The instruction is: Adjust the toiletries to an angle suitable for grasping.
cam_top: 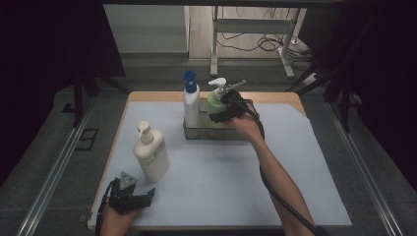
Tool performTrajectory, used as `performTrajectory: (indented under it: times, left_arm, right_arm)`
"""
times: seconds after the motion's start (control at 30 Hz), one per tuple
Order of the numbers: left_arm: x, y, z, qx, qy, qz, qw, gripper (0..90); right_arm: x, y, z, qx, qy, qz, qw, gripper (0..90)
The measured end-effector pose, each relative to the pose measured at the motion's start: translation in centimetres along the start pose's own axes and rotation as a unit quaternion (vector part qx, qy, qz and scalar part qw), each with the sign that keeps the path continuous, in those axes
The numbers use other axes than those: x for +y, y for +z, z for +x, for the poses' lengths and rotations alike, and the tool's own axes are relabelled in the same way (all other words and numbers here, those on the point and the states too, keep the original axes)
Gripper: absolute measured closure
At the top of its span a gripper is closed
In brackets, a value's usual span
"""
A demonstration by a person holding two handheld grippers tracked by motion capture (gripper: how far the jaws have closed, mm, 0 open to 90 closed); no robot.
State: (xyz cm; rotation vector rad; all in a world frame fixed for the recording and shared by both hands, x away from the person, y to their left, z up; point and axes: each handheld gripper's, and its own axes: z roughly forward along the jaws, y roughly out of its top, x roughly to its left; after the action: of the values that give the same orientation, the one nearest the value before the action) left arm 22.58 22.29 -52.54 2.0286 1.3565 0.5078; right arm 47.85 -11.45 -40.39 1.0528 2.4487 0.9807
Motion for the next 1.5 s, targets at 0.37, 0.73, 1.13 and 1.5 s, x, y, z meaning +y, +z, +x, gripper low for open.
performTrajectory:
  times: [0.37,0.73,1.13,1.5]
  left_arm:
    - [0.0,0.0,0.0,0.0,0.0,0.0,1.0,12.5]
    - [0.0,0.0,0.0,0.001,0.0,0.0,1.0,12.5]
    - [0.0,0.0,0.0,0.001,0.0,-0.001,1.0,12.6]
    - [0.0,0.0,0.0,0.001,-0.001,-0.001,1.0,12.6]
  right_arm:
    - [-0.1,0.5,-0.3,0.003,0.007,0.007,0.9999,11.8]
    - [-0.6,0.6,-0.3,0.002,0.012,-0.015,0.9998,11.2]
    - [-1.1,-0.9,-0.2,-0.004,0.007,-0.037,0.9993,12.7]
    - [-2.0,-2.4,0.1,0.007,-0.005,-0.033,0.9994,13.1]
